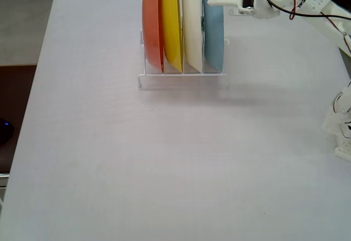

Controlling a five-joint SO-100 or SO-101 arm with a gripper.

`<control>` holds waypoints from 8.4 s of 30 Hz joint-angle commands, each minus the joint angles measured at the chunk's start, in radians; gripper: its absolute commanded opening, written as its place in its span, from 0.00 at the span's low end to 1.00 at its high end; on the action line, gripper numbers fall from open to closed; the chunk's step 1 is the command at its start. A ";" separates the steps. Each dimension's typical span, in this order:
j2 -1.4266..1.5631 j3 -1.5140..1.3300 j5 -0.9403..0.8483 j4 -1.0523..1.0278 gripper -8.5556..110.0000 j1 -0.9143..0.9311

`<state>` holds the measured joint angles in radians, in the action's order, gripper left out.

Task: Please give me two plates.

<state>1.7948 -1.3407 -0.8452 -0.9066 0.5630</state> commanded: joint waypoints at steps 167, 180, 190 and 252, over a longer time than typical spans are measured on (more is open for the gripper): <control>0.210 0.209 0.540 0.075 0.07 -0.135; -0.126 0.423 0.359 -0.012 0.41 0.026; -0.327 0.603 0.362 -0.081 0.42 0.017; 0.043 0.810 0.505 -0.051 0.07 0.006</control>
<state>1.6797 -0.5077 -0.3559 -0.9910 0.5691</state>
